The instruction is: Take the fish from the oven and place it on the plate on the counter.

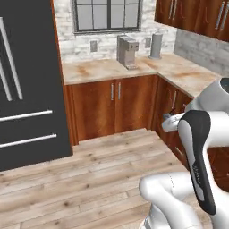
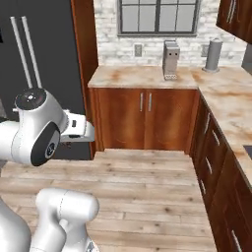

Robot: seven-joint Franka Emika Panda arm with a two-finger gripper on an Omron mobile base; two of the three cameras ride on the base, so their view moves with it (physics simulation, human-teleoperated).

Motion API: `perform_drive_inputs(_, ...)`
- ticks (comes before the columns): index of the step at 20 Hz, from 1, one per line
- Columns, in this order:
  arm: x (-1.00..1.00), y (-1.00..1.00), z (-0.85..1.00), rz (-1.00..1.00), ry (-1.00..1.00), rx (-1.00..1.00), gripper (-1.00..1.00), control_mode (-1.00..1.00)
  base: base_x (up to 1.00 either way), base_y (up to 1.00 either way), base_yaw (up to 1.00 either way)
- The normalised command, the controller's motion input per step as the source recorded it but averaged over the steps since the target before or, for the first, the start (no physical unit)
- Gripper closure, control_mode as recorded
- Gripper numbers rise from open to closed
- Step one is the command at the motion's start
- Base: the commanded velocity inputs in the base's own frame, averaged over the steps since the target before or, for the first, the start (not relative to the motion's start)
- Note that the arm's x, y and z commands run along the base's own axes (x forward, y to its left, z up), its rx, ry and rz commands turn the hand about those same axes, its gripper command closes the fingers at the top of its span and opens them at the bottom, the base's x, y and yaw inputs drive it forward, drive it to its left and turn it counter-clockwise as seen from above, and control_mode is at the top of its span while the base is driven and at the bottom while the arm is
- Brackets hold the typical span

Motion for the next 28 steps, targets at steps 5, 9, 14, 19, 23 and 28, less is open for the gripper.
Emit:
perform_drive_inputs(5, 0.0, 0.0, 0.0, 0.0, 0.0, 0.0, 1.0, 1.0, 0.0, 0.0, -0.99)
perform_drive_inputs(9, 0.0, 0.0, 0.0, 0.0, 0.0, 0.0, 1.0, 1.0, 0.0, 0.0, -0.97)
perform_drive_inputs(14, 0.0, 0.0, 0.0, 0.0, 0.0, 0.0, 1.0, 1.0, 0.01, 0.0, -0.98)
perform_drive_inputs(19, 0.0, 0.0, 0.0, 0.0, 0.0, 0.0, 1.0, 1.0, 0.12, 0.04, -0.93)
perform_drive_inputs(23, 0.0, 0.0, 0.0, 0.0, 0.0, 0.0, 1.0, 1.0, 0.1, 0.0, -0.91)
perform_drive_inputs(28, 0.0, 0.0, 0.0, 0.0, 0.0, 0.0, 1.0, 1.0, 0.47, -0.17, -0.73)
